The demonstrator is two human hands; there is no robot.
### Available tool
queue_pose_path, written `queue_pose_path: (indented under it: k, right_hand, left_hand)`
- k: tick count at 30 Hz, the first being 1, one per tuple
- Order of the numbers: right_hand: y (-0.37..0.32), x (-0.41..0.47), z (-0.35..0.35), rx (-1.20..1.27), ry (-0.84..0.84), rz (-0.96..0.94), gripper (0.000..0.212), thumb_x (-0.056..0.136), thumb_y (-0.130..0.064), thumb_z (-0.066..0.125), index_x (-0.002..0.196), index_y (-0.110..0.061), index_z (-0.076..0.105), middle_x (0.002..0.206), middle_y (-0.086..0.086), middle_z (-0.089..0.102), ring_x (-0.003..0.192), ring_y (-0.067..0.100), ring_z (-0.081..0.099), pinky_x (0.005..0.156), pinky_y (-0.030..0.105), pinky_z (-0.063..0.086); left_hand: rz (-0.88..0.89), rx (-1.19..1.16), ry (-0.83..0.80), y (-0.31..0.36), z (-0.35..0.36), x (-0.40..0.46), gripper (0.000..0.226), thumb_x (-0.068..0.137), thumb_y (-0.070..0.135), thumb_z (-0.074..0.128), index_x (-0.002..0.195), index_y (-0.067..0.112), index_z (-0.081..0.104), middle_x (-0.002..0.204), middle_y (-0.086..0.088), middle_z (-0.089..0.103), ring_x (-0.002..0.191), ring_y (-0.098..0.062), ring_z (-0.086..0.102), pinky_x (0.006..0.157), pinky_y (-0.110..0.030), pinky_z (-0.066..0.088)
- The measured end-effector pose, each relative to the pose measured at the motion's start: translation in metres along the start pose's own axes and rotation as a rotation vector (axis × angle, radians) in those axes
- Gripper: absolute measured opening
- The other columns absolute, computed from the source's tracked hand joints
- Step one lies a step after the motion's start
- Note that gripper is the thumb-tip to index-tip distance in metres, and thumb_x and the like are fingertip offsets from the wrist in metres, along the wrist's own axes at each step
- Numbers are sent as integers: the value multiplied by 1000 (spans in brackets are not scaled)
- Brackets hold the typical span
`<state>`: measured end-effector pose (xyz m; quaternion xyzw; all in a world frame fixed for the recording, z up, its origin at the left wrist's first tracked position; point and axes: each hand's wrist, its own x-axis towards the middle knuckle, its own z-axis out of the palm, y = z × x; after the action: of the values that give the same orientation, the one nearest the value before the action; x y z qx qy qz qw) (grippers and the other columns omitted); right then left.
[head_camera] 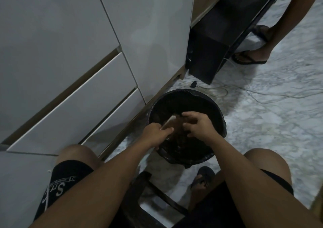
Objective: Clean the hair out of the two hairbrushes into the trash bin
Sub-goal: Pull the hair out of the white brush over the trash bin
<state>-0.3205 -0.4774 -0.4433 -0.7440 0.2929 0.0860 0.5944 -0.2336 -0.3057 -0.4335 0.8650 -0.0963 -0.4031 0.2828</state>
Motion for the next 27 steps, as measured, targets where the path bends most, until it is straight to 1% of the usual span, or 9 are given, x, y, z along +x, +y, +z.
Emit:
queue_pose_path:
  k: [2, 3, 7, 11, 16, 18, 20, 23, 27]
  right_hand:
    - [1, -3, 7, -48, 5, -63, 26, 90, -8, 63, 111, -23, 67, 106, -4, 63, 94, 14, 66, 62, 23, 59]
    - [1, -4, 9, -76, 27, -80, 20, 90, -9, 63, 104, -22, 68, 100, -5, 65, 90, 12, 67, 61, 22, 58]
    - [1, -4, 9, -124, 76, -85, 11, 90, -10, 64, 95, -18, 69, 89, 0, 68, 80, 14, 69, 63, 26, 60]
    - [0, -4, 8, -80, 95, -41, 14, 88, -7, 65, 97, -19, 64, 89, 2, 70, 80, 15, 70, 67, 31, 60]
    - [1, -5, 8, -114, 77, -28, 13, 89, -11, 65, 94, -23, 66, 85, 1, 71, 78, 14, 71, 69, 32, 61]
    - [1, -5, 8, -138, 77, -46, 11, 89, -13, 66, 93, -23, 68, 84, 2, 71, 78, 15, 71, 68, 32, 61]
    - [0, -6, 7, -155, 70, -67, 10, 89, -15, 66, 92, -23, 70, 84, 3, 71, 77, 16, 71, 67, 31, 61]
    - [-1, -7, 6, -151, 74, -70, 9, 88, -16, 67, 91, -23, 72, 82, 2, 71, 76, 14, 70, 69, 30, 60]
    - [-7, -4, -7, -38, 315, 10, 13, 86, -14, 70, 80, -27, 71, 75, -1, 71, 73, 11, 69, 73, 27, 55]
  left_hand:
    - [9, -14, 10, 1, 2, 1, 31, 90, 43, 62, 79, 15, 63, 72, -2, 63, 58, -16, 60, 37, -14, 40]
    - [11, -27, 2, 2, 3, 2, 30, 91, 43, 62, 82, 14, 64, 74, -3, 63, 58, -17, 61, 40, -17, 42]
    - [24, -61, -26, 3, 6, 5, 25, 94, 40, 56, 100, 16, 61, 93, -7, 65, 80, -23, 64, 70, -34, 53]
    - [-34, -77, -57, 4, 9, 8, 29, 97, 36, 53, 112, 11, 57, 100, -13, 65, 69, -23, 63, 56, -31, 50]
    - [-79, -149, -58, 7, 11, 11, 25, 95, 31, 54, 113, 13, 55, 99, -11, 62, 74, -20, 60, 62, -32, 48]
    - [-68, -168, -29, 7, 12, 13, 34, 89, 39, 60, 112, 13, 60, 102, -8, 65, 83, -19, 62, 67, -30, 47]
    - [-61, -155, 23, 6, 12, 12, 53, 78, 58, 65, 111, 17, 66, 103, -5, 68, 92, -21, 65, 76, -32, 51]
    - [-91, -74, 145, 4, 10, 9, 71, 61, 77, 63, 106, 23, 71, 100, -2, 69, 91, -21, 66, 85, -37, 55]
    - [-120, 7, 235, 5, 0, 8, 70, 58, 76, 62, 101, 23, 75, 96, -2, 72, 89, -23, 68, 83, -39, 57]
